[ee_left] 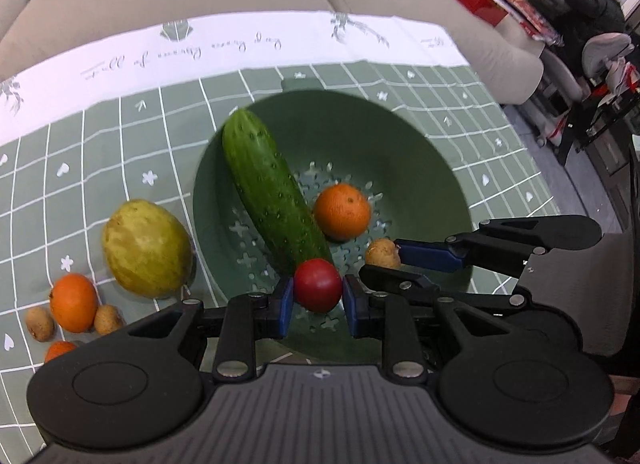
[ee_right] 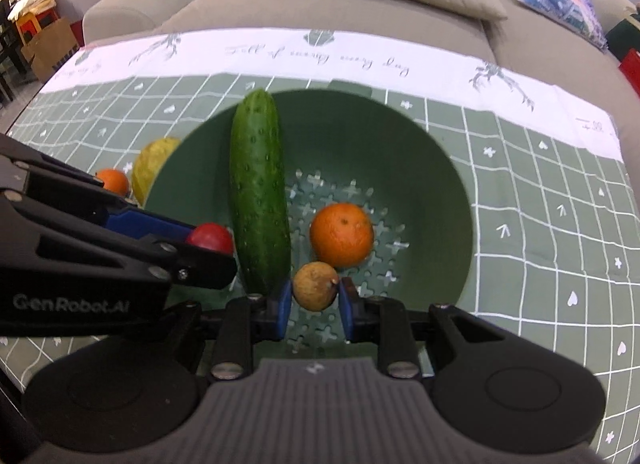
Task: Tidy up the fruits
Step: 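Carry the tomato with the left gripper while the right gripper carries the kiwi over the colander, then open the left gripper over the colander while the right gripper releases the kiwi there, then withdraw both open grippers from the colander toward the remaining fruit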
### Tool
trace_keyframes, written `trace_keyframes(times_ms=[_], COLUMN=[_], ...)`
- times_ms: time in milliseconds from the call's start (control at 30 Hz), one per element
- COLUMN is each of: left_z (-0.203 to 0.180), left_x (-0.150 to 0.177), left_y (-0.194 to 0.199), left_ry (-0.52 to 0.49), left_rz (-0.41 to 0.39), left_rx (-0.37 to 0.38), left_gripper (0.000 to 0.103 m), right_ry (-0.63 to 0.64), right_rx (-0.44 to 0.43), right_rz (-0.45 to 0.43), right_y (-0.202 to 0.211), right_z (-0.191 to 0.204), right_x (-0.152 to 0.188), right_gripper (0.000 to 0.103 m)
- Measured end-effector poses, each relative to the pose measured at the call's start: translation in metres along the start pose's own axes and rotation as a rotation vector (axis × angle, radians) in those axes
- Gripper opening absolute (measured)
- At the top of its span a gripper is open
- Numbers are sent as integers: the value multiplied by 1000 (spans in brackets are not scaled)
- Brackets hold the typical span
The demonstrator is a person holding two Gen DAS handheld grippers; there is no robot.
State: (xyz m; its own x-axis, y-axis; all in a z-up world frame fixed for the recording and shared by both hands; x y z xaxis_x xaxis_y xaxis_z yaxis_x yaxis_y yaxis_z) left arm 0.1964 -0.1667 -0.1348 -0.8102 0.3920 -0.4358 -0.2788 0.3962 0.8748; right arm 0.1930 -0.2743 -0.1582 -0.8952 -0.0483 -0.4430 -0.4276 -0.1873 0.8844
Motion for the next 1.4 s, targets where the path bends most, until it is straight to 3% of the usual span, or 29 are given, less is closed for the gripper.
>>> trace_keyframes(times_ms=[233, 367, 467, 500, 667, 767, 1000, 1400], left_z=[2, 3, 4, 5, 5, 7, 18, 41], left_x=[3, 2, 2, 2, 2, 4, 17, 61], left_y=[-9, -9, -4, -1, 16, 30, 67, 111], left_ry=[1, -4, 5, 5, -3, -11, -7, -29], left_rz=[33, 31, 14, 6, -27, -50, -114, -194], left_rx=[6, -2, 1, -1, -24, -43, -85, -186], left_gripper=[29, 35, 39, 39, 39, 39, 41, 44], right_ry=[24, 31, 31, 32, 35, 24, 6, -44], right_rx=[5, 9, 8, 9, 8, 9, -10, -79], right_rz=[36, 39, 32, 27, 7, -14, -61, -140], right_y=[-10, -10, -5, -3, 7, 16, 38, 55], right_z=[3, 4, 5, 5, 10, 14, 31, 83], right_x=[4, 4, 4, 3, 1, -1, 1, 27], right_gripper=[21, 21, 28, 32, 33, 47, 56, 59])
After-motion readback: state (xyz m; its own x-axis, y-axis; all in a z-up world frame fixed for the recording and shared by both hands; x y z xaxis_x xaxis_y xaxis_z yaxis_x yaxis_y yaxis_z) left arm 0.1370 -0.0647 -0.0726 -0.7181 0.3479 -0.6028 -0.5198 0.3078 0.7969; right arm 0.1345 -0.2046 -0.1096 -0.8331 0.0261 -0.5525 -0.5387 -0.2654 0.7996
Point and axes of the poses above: each gripper's, at about its wrist camera, not at the fingertips, and y roughly against the way its jaws point, z to its left, x to its underside, the point moved 6 cm from there along -y, roughly the way its jaws point, and after that the axes turned 10 degrees about -y, right-handed, at the moved point
